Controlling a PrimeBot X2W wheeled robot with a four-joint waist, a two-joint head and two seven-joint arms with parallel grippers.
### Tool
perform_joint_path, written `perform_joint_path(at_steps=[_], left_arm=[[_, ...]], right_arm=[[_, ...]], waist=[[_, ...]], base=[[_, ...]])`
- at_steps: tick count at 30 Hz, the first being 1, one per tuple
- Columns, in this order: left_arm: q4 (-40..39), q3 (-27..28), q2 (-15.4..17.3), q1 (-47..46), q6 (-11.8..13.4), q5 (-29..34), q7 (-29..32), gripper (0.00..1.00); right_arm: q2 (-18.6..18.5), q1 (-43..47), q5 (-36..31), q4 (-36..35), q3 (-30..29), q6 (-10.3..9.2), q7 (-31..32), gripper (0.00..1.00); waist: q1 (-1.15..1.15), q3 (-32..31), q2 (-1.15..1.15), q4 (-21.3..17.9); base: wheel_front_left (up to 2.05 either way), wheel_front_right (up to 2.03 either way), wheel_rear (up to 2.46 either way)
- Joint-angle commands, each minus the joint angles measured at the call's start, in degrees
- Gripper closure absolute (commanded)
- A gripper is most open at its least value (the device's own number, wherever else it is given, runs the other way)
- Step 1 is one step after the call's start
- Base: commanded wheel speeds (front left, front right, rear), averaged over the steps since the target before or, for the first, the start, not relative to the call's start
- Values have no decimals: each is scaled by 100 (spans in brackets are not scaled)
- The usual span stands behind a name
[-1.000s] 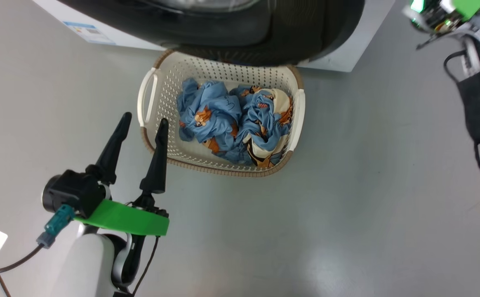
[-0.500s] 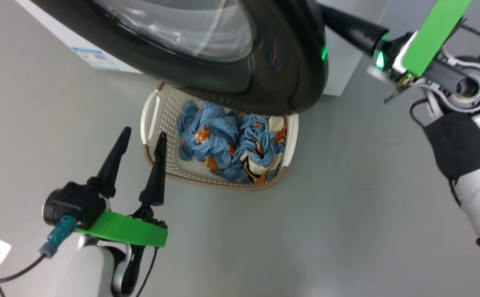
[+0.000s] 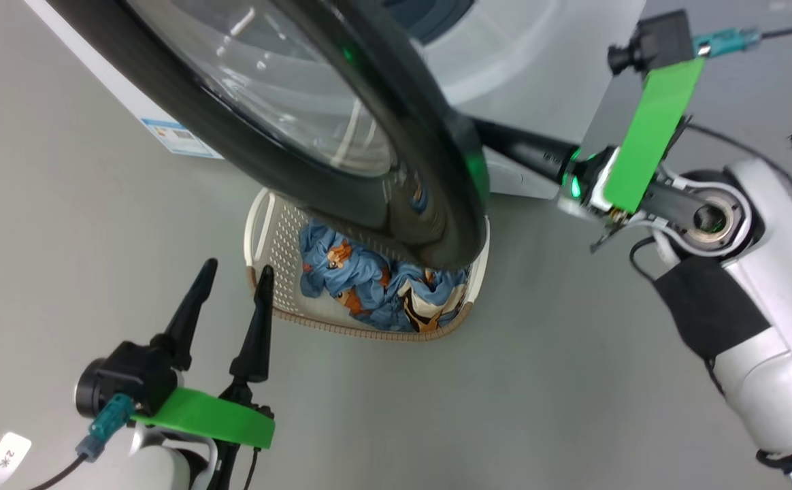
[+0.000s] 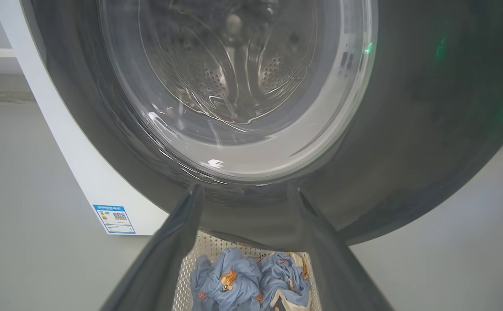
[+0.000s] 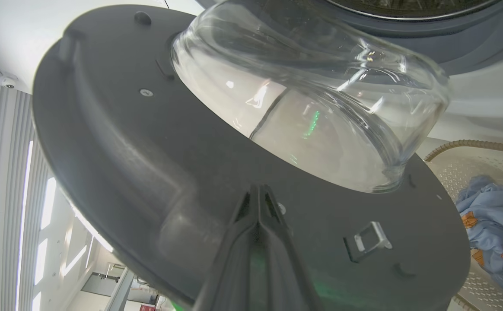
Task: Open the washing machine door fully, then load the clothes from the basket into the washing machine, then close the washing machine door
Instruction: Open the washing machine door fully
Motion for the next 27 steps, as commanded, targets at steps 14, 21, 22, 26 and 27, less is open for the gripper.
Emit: perform_joint_path(at_steps=[14, 21, 22, 26, 27], left_arm=[[-91, 309, 127, 373, -3, 102, -36, 0], [-86, 299, 127, 476, -4, 102, -36, 0], [-88, 305, 127, 493, -4, 104, -36, 0], [-86, 312, 127, 526, -5, 107, -36, 0], [-83, 310, 127, 533, -5, 108, -36, 0]], right_arm=[[425, 826, 40, -550, 452, 9, 251, 100], [536, 1035, 35, -679, 584, 9, 338, 100], [555, 1058, 34, -694, 604, 9, 352, 100], [591, 1107, 8, -717, 644, 9, 364, 100], [596, 1119, -2, -720, 651, 9, 362, 100]], waist=[[0, -538, 0, 147], [0, -711, 0, 256], [0, -729, 0, 263], [0, -772, 0, 280], [0, -782, 0, 282]], base=[[0, 0, 0], [0, 0, 0], [0, 0, 0], [0, 0, 0], [0, 0, 0]])
